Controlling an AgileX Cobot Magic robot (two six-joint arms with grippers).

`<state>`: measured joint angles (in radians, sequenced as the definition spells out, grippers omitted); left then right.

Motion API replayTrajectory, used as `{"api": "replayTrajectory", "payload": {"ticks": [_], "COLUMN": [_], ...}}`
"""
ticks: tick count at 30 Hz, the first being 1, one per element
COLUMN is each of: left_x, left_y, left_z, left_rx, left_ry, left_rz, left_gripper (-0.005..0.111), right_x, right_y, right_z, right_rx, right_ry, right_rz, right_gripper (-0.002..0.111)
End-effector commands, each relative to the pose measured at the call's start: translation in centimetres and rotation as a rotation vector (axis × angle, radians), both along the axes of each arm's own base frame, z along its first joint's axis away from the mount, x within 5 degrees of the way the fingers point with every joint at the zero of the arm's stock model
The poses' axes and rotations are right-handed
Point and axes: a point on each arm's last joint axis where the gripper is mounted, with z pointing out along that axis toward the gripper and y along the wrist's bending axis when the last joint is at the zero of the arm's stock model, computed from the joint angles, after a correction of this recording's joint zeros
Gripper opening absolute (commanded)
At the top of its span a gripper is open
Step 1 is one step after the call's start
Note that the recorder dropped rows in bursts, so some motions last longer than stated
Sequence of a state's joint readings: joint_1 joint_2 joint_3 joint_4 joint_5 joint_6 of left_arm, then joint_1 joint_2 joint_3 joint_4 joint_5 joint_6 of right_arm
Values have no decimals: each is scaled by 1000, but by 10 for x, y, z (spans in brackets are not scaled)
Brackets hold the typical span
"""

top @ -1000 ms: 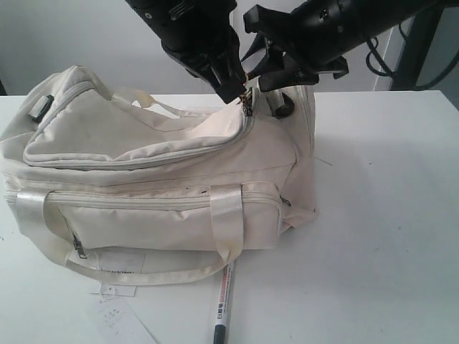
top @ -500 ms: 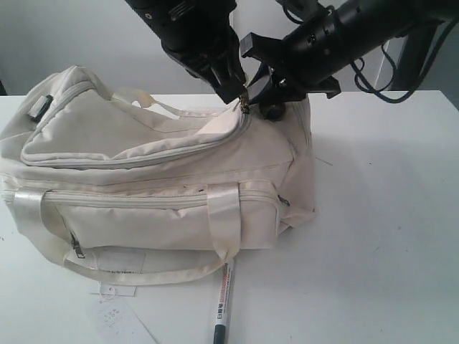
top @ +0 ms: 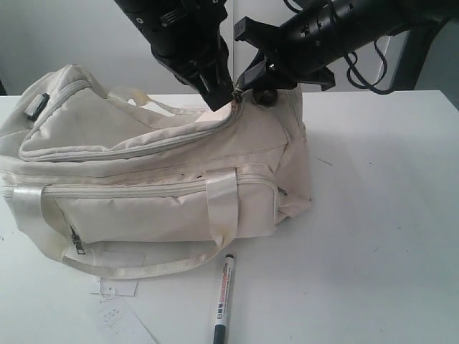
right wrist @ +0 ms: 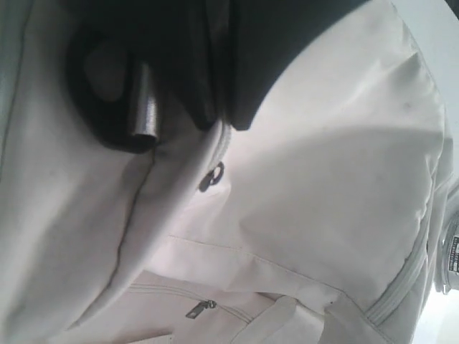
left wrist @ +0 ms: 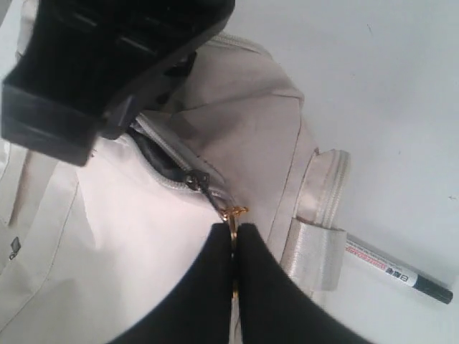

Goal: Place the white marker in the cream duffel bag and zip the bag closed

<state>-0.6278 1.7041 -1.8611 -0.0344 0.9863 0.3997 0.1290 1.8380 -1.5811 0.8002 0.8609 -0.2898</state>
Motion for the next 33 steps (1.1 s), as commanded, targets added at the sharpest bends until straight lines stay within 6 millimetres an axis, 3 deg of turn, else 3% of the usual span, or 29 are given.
{"api": "replayTrajectory", "payload": {"ticks": [1,8,30,33], "left_x": [-19,-18,-13,-13], "left_y": [2,-2,-9,-9], "left_z": [2,-14,-26,-26], "left_rx": [4,50,72,69], "left_ry": [142,249,268,262], "left_rz": [-44,-87,-159,-157], "left_gripper": [0,0,0,0], "right_x": [11,12,13,9], "right_y": [-10,-10,-15,-15], "right_z": [3,3,4,7], "right_rx": [-34,-26,-25,-41], "right_ry": [-89,-86,-95,-91], "right_rz": [-89,-108,-126,-106], "right_gripper": [0,0,0,7]}}
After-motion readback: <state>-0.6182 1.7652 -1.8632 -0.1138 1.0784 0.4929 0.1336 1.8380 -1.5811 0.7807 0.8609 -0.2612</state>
